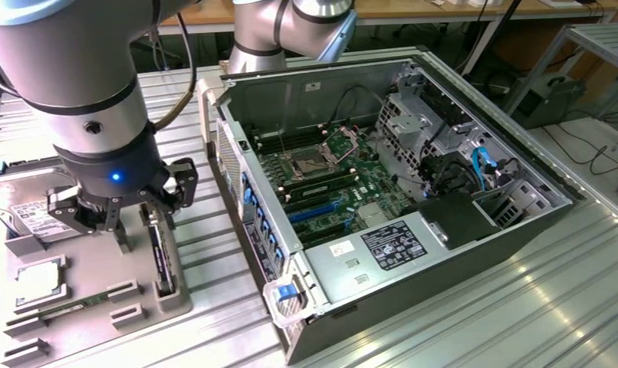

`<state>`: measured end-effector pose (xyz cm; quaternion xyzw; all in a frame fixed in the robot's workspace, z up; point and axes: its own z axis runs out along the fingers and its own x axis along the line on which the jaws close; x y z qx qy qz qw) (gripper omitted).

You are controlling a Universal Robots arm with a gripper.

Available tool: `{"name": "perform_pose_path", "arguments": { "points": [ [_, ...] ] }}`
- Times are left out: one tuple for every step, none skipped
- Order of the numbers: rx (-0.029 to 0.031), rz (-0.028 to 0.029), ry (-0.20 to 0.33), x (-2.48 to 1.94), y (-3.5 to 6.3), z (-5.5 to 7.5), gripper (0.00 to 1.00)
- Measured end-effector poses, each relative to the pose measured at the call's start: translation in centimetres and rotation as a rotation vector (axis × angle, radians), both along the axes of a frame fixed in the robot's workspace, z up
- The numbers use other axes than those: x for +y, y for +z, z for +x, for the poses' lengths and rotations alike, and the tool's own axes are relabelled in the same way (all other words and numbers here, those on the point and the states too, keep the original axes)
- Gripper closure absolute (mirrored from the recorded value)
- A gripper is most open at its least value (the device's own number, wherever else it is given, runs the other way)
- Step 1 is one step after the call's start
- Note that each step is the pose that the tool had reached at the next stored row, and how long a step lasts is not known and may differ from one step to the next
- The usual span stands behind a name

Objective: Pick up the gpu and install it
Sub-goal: 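Pick up the gpu and move the gpu toward the slot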

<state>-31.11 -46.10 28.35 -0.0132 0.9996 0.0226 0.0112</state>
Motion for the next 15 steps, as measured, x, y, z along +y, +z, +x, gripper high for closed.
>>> {"name": "perform_pose_path", "arguments": {
  "points": [
    [0.0,0.0,0.0,0.0,-0.14,0.0,0.4],
    [0.0,0.0,0.0,0.0,-0.25,0.0,0.4],
    [0.0,0.0,0.0,0.0,-0.36,0.0,0.4],
    [0.0,0.0,0.0,0.0,-0.51,0.0,0.4],
    [-0.0001,0.0,0.0,0.0,-0.63,0.0,0.4],
    [-0.0001,0.0,0.0,0.0,-0.76,0.0,0.4],
    [0.0,0.0,0.0,0.0,-0.86,0.0,0.4],
    [-0.0001,0.0,0.0,0.0,-0.96,0.0,0.4],
    [-0.0001,0.0,0.0,0.0,-1.36,0.0,0.4],
    [0.0,0.0,0.0,0.0,-1.84,0.0,0.4],
    [0.0,0.0,0.001,0.0,-2.0,0.0,0.4],
    [0.0001,-0.0001,0.001,0.0,-2.54,0.0,0.4],
    [0.0024,0.0,0.001,0.0,-3.15,0.0,0.4],
    [0.0026,0.0,0.001,0.0,-3.52,0.0,0.4],
    [0.0047,0.0,0.001,0.0,-4.14,0.0,0.4]
  ]
}}
